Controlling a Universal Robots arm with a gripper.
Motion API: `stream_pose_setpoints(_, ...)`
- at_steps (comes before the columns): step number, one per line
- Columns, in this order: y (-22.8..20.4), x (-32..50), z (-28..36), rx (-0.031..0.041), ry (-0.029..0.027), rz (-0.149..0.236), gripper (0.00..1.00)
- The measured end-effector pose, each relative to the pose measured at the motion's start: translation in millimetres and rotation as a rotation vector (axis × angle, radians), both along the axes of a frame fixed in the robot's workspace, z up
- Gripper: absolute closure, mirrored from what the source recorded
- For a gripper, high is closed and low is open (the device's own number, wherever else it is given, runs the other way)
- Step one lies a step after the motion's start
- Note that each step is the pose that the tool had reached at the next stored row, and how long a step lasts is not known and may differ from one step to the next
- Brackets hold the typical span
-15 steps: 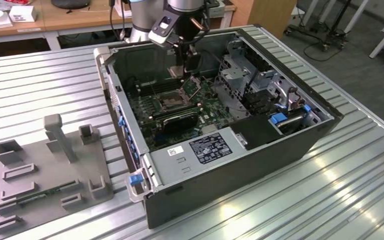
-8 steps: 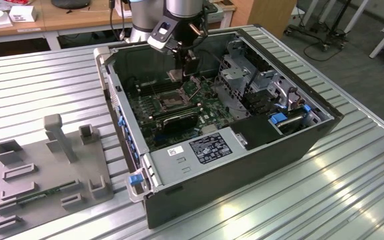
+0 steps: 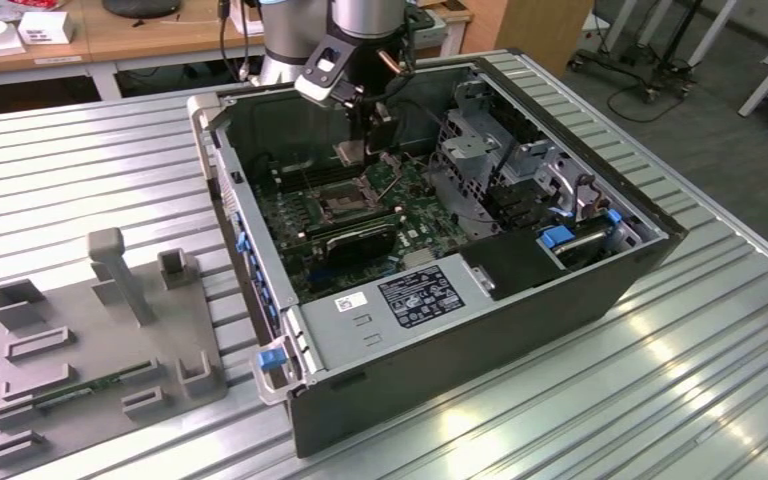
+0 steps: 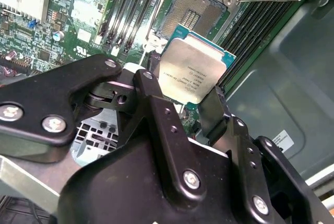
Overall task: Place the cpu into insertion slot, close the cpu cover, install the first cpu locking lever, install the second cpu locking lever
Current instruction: 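Place the cpu into insertion slot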
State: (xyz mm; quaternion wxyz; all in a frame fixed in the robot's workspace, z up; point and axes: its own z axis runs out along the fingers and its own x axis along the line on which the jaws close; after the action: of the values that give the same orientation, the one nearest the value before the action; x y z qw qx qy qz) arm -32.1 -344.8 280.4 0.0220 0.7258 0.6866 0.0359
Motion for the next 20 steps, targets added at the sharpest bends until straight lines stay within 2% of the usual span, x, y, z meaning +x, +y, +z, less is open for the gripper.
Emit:
stream_pose_setpoints(10, 0.0, -2.9, -1.7, 0.0, 0.0, 0.0, 0.46)
stream_pose_setpoints(16, 0.1, -2.9, -6.8, 0.0001, -0.0001, 0.0, 0.46)
stream_pose_setpoints(20, 0.0, -2.9, -7.1, 0.0, 0.0, 0.0, 0.46)
